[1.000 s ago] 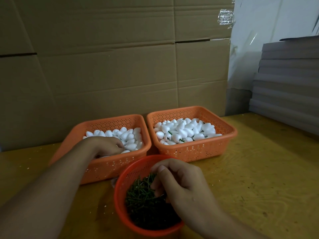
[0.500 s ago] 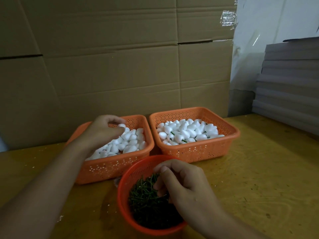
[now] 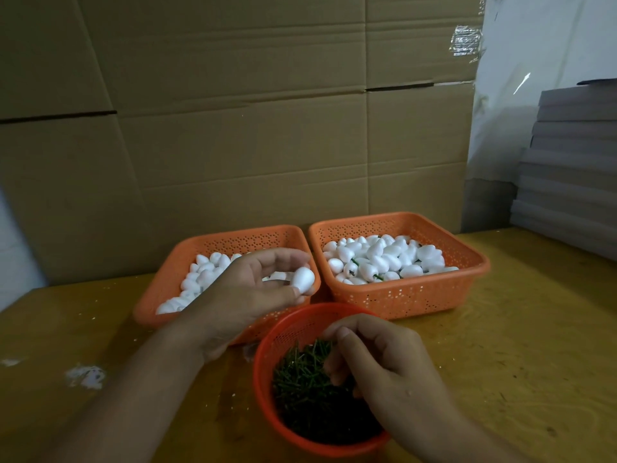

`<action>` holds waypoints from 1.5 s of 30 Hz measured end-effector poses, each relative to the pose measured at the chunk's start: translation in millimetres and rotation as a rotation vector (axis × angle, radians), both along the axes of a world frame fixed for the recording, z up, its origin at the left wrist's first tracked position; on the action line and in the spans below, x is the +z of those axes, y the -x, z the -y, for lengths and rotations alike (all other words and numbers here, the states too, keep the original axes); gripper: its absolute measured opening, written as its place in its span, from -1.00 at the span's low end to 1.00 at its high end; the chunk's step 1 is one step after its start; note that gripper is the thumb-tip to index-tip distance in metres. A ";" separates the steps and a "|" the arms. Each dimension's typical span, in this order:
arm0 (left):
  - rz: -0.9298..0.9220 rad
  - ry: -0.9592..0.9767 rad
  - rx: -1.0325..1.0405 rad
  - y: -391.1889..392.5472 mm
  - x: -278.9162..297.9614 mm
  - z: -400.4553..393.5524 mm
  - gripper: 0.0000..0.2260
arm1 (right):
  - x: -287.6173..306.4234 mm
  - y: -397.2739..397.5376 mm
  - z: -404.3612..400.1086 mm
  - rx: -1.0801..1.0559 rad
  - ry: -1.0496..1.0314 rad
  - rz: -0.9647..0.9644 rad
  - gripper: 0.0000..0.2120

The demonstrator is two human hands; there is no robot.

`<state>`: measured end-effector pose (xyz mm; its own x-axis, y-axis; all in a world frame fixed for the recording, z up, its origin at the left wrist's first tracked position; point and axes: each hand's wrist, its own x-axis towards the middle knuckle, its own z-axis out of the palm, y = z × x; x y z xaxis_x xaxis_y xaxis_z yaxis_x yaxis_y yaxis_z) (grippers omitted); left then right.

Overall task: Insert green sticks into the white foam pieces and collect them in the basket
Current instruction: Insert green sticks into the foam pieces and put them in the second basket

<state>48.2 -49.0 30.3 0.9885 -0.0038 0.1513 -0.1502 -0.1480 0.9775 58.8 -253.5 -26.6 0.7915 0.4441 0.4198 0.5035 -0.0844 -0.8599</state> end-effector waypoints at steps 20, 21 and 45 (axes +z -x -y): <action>0.013 -0.037 -0.063 -2.9 -9.4 17.7 -0.68 | -5.6 -4.4 8.5 0.005 0.702 0.399 -0.62; 0.010 -0.048 -0.067 -2.5 -9.4 17.8 -0.67 | -6.5 -3.6 8.6 0.023 0.740 0.408 -0.59; 0.096 -0.234 -0.013 1.3 -3.6 17.9 -0.58 | -8.7 -7.5 10.3 0.113 0.868 0.434 -0.58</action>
<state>47.0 -66.9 26.6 0.9694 -0.0625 0.2376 -0.2437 -0.3658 0.8982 66.4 -263.8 -35.3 0.5793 0.8000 0.1561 0.8055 -0.5327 -0.2595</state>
